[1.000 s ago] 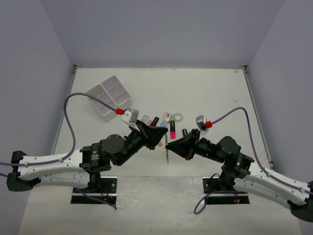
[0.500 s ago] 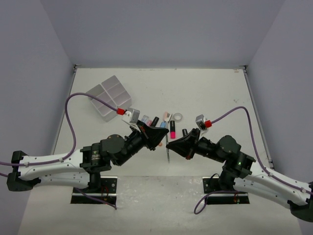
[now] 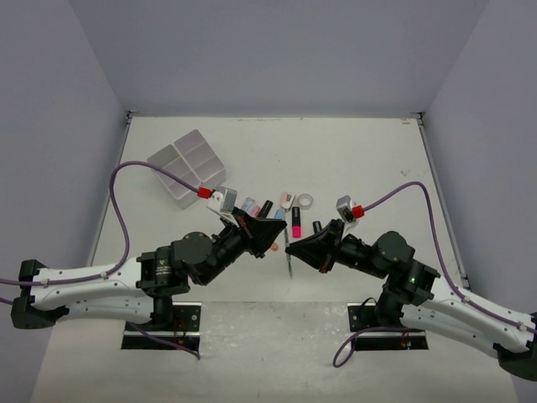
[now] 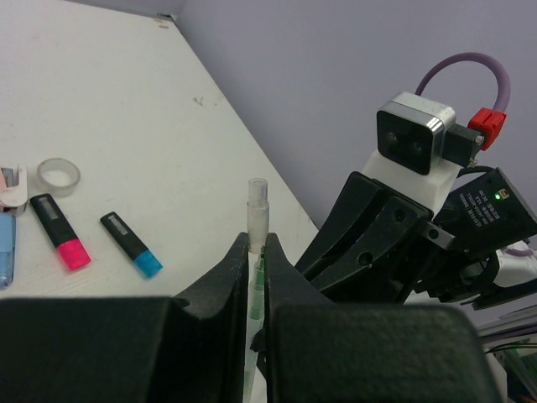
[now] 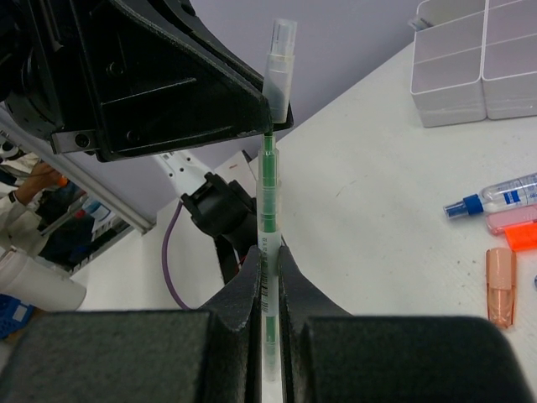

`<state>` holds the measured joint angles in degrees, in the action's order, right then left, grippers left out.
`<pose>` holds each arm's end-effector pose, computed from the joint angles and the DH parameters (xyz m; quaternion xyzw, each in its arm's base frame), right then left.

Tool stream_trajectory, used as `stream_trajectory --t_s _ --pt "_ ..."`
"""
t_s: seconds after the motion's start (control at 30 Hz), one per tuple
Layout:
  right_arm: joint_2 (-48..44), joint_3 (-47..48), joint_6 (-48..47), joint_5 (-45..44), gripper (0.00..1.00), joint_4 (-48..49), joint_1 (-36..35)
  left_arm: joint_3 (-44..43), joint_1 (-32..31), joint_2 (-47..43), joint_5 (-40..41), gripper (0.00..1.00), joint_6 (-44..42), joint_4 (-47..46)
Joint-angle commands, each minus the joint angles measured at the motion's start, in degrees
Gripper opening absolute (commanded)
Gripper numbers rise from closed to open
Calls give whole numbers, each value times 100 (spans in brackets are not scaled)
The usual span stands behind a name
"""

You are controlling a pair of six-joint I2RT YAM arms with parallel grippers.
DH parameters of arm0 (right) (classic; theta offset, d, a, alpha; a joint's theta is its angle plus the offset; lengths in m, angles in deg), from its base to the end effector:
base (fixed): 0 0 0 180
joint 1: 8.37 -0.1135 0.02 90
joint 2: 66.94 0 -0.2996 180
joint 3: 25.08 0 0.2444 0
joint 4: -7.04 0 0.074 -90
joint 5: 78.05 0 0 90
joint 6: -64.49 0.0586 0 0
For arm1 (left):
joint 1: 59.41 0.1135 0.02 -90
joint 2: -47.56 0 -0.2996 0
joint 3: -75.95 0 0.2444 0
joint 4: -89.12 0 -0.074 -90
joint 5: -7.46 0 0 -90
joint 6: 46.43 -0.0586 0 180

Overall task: Sort the stationery into containers
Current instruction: Close the pen cap on the pen.

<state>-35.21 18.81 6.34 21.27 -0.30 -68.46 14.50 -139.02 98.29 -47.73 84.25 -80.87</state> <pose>0.0593 0.1221 0.3336 -0.2226 0.6395 0.5658 0.4705 0.0676 -0.1834 0.3924 0.0228 0.7031 -0.4842 0.5203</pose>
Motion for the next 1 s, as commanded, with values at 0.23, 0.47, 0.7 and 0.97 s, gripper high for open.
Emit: stream_trajectory --t_s 0.23,0.47,0.7,0.97 --pt "-8 415 -86 -223 0 120 -28 105 51 42 -161 0 -148 -344" --pt "135 615 -138 -264 0 55 -31 154 51 42 -240 0 -134 -448" --pt "334 616 -133 -276 0 30 -37 195 51 -69 -235 0 -175 -558" --pt "255 603 -48 -414 0 77 -28 296 50 -160 -283 0 -211 -617"
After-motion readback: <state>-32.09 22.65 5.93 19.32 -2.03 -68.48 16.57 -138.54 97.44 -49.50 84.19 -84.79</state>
